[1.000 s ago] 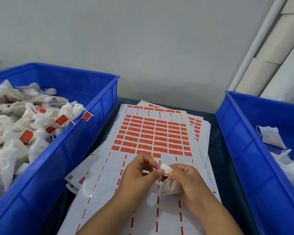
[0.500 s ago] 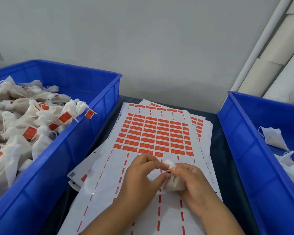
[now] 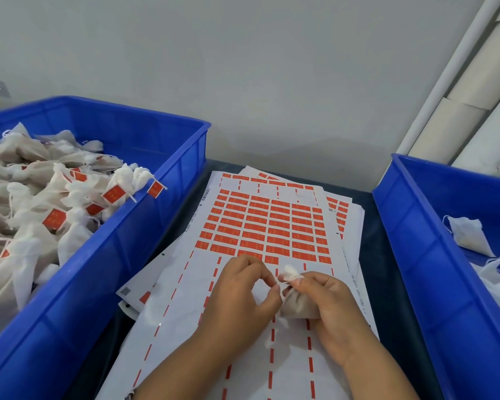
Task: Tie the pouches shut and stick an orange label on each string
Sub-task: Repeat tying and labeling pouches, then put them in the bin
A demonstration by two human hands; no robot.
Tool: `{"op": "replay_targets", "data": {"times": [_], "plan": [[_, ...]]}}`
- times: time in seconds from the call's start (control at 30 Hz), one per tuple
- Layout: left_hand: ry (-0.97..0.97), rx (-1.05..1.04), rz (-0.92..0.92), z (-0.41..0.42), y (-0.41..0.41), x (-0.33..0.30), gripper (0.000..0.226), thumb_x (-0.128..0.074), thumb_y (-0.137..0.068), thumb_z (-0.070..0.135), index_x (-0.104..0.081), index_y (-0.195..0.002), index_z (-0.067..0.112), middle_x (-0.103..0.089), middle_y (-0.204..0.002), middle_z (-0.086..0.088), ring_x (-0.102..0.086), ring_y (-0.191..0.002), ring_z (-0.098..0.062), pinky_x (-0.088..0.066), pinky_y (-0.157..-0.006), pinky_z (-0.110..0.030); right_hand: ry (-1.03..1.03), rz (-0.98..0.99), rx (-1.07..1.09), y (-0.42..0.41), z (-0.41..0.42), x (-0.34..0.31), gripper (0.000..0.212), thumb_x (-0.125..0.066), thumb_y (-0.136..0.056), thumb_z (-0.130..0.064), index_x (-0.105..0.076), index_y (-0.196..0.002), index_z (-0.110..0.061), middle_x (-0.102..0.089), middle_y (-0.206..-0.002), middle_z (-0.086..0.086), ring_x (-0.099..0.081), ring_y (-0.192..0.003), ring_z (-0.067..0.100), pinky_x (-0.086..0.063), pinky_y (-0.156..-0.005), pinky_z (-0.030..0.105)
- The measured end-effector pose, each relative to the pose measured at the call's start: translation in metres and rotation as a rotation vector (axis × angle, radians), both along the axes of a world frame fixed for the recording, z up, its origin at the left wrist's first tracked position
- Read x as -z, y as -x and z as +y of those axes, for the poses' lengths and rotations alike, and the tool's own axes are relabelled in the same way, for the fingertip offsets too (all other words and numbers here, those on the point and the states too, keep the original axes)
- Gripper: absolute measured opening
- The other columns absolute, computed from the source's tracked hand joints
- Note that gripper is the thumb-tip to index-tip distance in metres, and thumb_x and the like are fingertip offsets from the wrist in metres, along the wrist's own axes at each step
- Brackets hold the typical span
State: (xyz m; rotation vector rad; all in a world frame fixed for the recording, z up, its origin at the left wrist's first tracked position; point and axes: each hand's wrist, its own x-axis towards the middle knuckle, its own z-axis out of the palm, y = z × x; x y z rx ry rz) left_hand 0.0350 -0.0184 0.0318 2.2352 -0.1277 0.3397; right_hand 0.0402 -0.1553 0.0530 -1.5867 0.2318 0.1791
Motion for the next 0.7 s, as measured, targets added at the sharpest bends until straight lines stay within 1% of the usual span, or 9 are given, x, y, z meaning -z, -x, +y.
{"op": "replay_targets", "data": {"times": [0.1,0.2,0.27,0.33,0.4,0.47,0.6,0.63,0.7], "plan": [[-0.051,-0.015,0.0,0.002,-0.001,0.002,0.02,-0.062,-0.083,0.041,-0.044,-0.073,0.041,-0.036,-0.085,0.037,-0.04,-0.09,0.011,-0.028,-0.075,-0.001,-0.017,0.008,-0.001,-0.001,0.001,0.002,0.021,-0.067,-0.084,-0.012,-0.077,-0.067,-0.021,-0.07,-0.074,-0.003,-0.061,-0.092,0.024,-0.051,-0.078,0.032],[-0.072,-0.068,-0.003,0.004,-0.004,0.001,0.012,-0.057,-0.086,0.043,-0.045,-0.085,0.04,-0.036,-0.087,0.031,-0.041,-0.088,0.004,-0.026,-0.075,-0.001,-0.017,0.007,-0.018,-0.003,-0.001,0.005,0.018,-0.068,-0.083,-0.007,-0.074,-0.071,-0.019,-0.069,-0.071,-0.009,-0.06,-0.088,0.023,-0.052,-0.074,0.03],[-0.057,-0.141,-0.007,0.008,-0.008,-0.001,0.011,-0.054,-0.088,0.042,-0.044,-0.091,0.04,-0.036,-0.095,0.027,-0.041,-0.09,0.001,-0.027,-0.079,-0.005,0.008,0.013,-0.085,-0.003,-0.004,0.005,0.016,-0.068,-0.081,-0.003,-0.069,-0.082,-0.02,-0.068,-0.082,-0.007,-0.061,-0.091,0.025,-0.055,-0.074,0.032],[-0.027,-0.215,-0.003,0.012,-0.011,-0.003,0.011,-0.052,-0.088,0.04,-0.043,-0.094,0.04,-0.037,-0.099,0.025,-0.041,-0.092,0.0,-0.029,-0.082,-0.01,0.033,0.035,-0.205,-0.002,-0.005,0.005,0.027,-0.07,-0.077,-0.004,-0.065,-0.095,-0.024,-0.065,-0.096,-0.003,-0.061,-0.095,0.024,-0.057,-0.072,0.028],[0.001,-0.272,0.0,0.013,-0.012,-0.005,0.012,-0.052,-0.088,0.037,-0.043,-0.095,0.039,-0.038,-0.1,0.023,-0.04,-0.092,-0.001,-0.028,-0.079,-0.008,0.057,0.055,-0.339,0.0,-0.005,0.002,0.042,-0.072,-0.066,-0.011,-0.064,-0.102,-0.031,-0.065,-0.102,-0.006,-0.062,-0.097,0.022,-0.055,-0.068,0.022],[0.023,-0.297,0.003,0.011,-0.011,-0.005,0.011,-0.054,-0.087,0.035,-0.044,-0.093,0.038,-0.039,-0.1,0.023,-0.041,-0.091,-0.001,-0.024,-0.072,-0.002,0.069,0.071,-0.467,0.002,-0.006,-0.001,0.049,-0.069,-0.061,-0.017,-0.065,-0.106,-0.036,-0.068,-0.103,-0.012,-0.063,-0.101,0.02,-0.055,-0.071,0.023],[0.014,-0.244,-0.021,0.008,-0.005,-0.009,0.01,-0.053,-0.084,0.037,-0.046,-0.092,0.038,-0.039,-0.102,0.023,-0.04,-0.095,0.0,-0.024,-0.073,0.001,0.13,0.022,-0.592,0.004,-0.009,-0.005,0.039,-0.068,-0.072,-0.05,-0.064,-0.11,-0.043,-0.066,-0.115,-0.017,-0.058,-0.114,0.013,-0.049,-0.098,0.032],[-0.009,-0.22,-0.03,0.008,-0.003,-0.011,0.012,-0.054,-0.083,0.037,-0.046,-0.092,0.039,-0.038,-0.103,0.024,-0.038,-0.096,0.0,-0.023,-0.075,0.002,0.075,0.023,-0.583,0.006,-0.009,-0.007,0.036,-0.065,-0.073,-0.059,-0.066,-0.107,-0.045,-0.067,-0.116,-0.015,-0.059,-0.115,0.014,-0.048,-0.101,0.033],[-0.064,-0.176,-0.054,0.007,0.002,-0.016,0.014,-0.057,-0.082,0.034,-0.05,-0.093,0.039,-0.038,-0.105,0.022,-0.037,-0.098,0.0,-0.021,-0.079,0.001,-0.04,-0.006,-0.544,0.008,-0.008,-0.01,0.037,-0.057,-0.071,-0.066,-0.07,-0.098,-0.045,-0.069,-0.112,-0.013,-0.063,-0.11,0.012,-0.049,-0.097,0.028]]}}
